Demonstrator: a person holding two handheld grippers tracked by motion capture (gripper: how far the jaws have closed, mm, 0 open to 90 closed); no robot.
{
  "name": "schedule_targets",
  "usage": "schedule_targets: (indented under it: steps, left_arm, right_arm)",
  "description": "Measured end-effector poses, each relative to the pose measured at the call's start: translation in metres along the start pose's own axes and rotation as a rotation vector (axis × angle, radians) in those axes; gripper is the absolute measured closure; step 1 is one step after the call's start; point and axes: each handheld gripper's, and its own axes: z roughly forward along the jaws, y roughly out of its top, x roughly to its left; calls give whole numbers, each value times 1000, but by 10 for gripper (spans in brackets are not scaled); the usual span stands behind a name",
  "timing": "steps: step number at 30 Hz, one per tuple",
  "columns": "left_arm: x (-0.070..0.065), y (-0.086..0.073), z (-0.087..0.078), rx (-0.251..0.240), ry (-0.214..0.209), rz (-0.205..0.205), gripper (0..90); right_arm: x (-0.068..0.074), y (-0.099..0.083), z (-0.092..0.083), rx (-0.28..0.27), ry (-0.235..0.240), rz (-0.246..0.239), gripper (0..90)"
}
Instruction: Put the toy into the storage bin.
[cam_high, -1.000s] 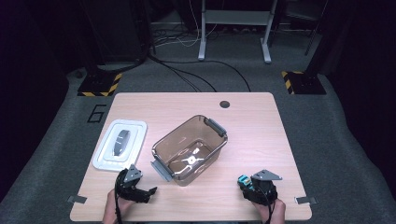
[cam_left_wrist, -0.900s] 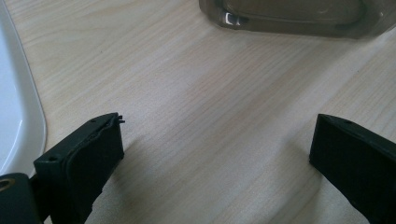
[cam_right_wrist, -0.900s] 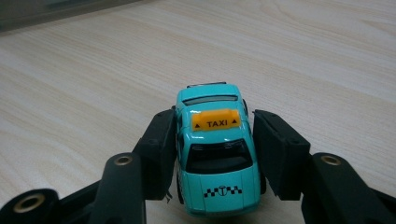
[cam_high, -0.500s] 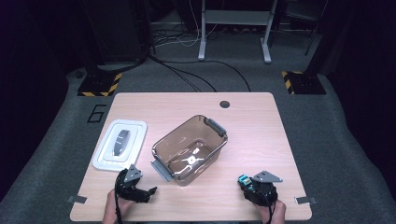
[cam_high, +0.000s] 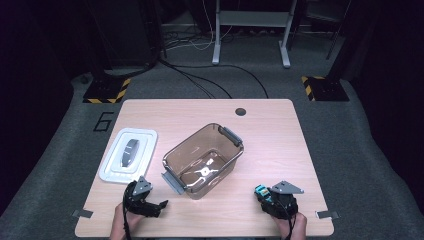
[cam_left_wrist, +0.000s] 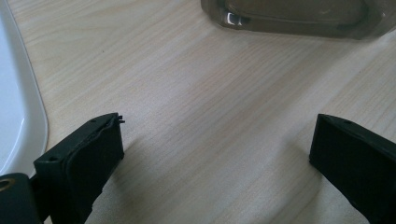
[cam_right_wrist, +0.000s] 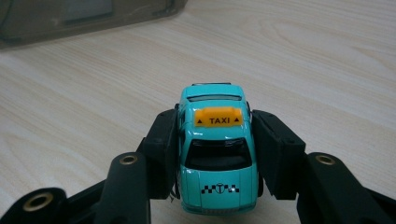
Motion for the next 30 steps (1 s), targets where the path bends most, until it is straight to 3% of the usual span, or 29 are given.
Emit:
schedule_targets:
  steps: [15,30]
  left_arm:
    - [-1,0,1,-7,4,-11,23]
    - [-1,2,1,8,5,-4,22]
  right_arm:
    - [-2,22,-12,-35,-7,-27,521]
    - [0,53,-23,-71,27,-54,521]
